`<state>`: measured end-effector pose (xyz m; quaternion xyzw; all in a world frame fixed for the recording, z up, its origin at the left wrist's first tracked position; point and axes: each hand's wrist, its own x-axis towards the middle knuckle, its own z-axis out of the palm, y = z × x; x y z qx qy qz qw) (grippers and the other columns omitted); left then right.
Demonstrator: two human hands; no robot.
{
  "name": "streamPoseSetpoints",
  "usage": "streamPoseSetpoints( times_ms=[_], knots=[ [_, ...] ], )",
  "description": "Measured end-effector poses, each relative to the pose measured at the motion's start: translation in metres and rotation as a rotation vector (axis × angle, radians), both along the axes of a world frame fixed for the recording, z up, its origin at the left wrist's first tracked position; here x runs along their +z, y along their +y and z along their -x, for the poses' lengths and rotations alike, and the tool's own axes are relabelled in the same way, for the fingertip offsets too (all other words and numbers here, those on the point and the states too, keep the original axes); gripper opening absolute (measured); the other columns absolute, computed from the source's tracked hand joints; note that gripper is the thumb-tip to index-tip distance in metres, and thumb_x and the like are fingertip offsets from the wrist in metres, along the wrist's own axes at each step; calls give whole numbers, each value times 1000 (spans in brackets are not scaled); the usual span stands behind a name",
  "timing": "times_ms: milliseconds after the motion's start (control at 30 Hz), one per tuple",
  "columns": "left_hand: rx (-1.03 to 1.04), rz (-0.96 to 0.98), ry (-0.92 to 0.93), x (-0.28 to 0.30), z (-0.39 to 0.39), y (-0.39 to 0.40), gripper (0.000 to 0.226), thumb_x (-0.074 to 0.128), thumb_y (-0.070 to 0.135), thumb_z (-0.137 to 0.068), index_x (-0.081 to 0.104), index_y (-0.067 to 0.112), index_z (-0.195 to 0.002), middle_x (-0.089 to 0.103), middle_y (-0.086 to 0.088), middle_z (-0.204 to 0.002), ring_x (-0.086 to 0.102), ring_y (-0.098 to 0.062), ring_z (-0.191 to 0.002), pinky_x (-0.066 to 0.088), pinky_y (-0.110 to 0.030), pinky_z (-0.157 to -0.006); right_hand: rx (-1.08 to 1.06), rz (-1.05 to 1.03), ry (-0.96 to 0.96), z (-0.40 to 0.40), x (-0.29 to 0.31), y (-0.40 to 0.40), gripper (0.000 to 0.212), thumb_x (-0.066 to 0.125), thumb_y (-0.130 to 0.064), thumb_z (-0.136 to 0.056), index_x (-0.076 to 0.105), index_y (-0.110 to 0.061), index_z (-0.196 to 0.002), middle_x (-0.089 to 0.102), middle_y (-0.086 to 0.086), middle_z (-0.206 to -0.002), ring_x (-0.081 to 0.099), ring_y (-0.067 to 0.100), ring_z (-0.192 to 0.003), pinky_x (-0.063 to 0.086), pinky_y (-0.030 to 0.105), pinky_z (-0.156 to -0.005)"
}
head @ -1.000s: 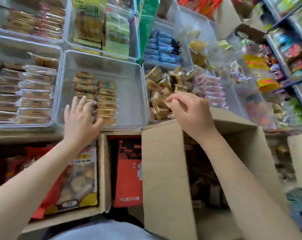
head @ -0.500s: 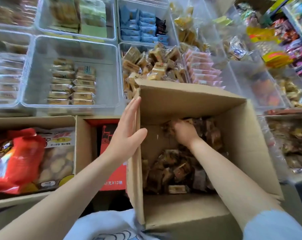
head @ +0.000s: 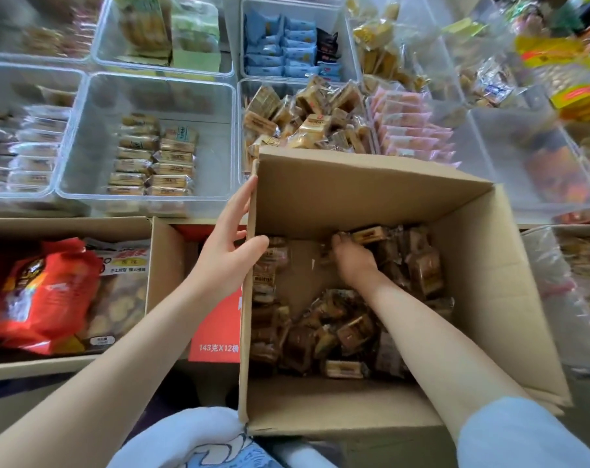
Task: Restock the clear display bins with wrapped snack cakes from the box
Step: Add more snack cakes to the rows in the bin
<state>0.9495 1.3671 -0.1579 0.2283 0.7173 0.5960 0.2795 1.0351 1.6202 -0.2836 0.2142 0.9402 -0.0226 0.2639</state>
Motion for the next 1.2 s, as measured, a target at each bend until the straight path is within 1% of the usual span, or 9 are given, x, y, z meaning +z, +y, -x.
streamPoseSetpoints(
  times_ms=[167, 267, 367, 567, 700, 800, 900, 1033, 1200],
  knots=[
    [-22, -1, -43, 6, 3, -3, 81, 58, 25, -84, 26, 60, -149, 35, 20, -159, 35, -10, -146, 36, -52, -116, -572, 886, 230, 13, 93, -7, 33, 59, -18, -94, 56, -6, -125, 69, 8, -91, 58, 15, -67, 47, 30, -57],
    [-62, 16, -108, 18, 9, -8, 83, 75, 48, -72, 34, 65, -142, 35, 23, -157, 33, -6, -146, 34, -52, -117, -556, 1460, 266, 11, 155, -18, 40, 48, -11, -96, 51, 1, -134, 67, 13, -103, 56, 13, -72, 46, 22, -56],
    [-40, -68, -120, 39, 20, -14, 82, 80, 63, -61, 52, 51, -137, 53, 18, -146, 45, -2, -137, 43, -41, -110, -403, 1643, 318, 16, 197, -37, 44, 48, -7, -94, 46, 5, -137, 62, 21, -114, 61, 26, -86, 57, 28, -68],
    [164, -253, -144, 63, 63, -40, 54, 91, 34, -69, 69, 18, -116, 76, -1, -104, 70, -11, -92, 54, -22, -73, -168, 1182, 473, 62, 225, -97, 35, 69, -8, -92, 59, -12, -125, 69, 9, -115, 68, 23, -106, 59, 41, -88],
    [164, -180, -62, 61, 106, -78, 40, 92, 25, -68, 76, 31, -105, 77, 0, -104, 72, -21, -97, 59, -44, -86, -3, 982, 530, 108, 229, -131, 35, 71, -16, -92, 63, -15, -126, 70, -1, -114, 66, 10, -106, 55, 33, -95],
    [161, -142, 39, 55, 138, -101, 38, 88, 18, -74, 75, 27, -109, 77, 0, -104, 73, -19, -96, 58, -41, -86, 43, 954, 557, 147, 223, -157, 36, 73, -13, -90, 65, -11, -124, 72, -1, -111, 68, 9, -103, 56, 31, -93],
    [176, -95, 115, 30, 179, -119, 51, 86, 43, -70, 68, 38, -117, 73, 6, -115, 70, -15, -106, 57, -38, -91, 96, 850, 597, 189, 207, -174, 31, 75, -18, -89, 68, -17, -118, 72, -9, -105, 67, 6, -98, 55, 23, -85],
    [160, 491, 384, -39, 250, -140, 90, 74, 62, -79, 39, 23, -152, 35, -7, -160, 31, -21, -148, 26, -45, -122, 196, 384, 672, 245, 176, -176, 30, 73, -18, -87, 67, -17, -116, 66, -1, -106, 61, 17, -100, 48, 27, -85],
    [4, 938, 717, -107, 284, -156, 81, 34, 63, -97, 12, 19, -162, -5, -10, -169, -12, -24, -155, 0, -48, -126, 161, 108, 631, 315, 132, -162, 28, 64, -18, -91, 62, -12, -117, 61, 9, -114, 52, 28, -109, 45, 38, -89]
  ],
)
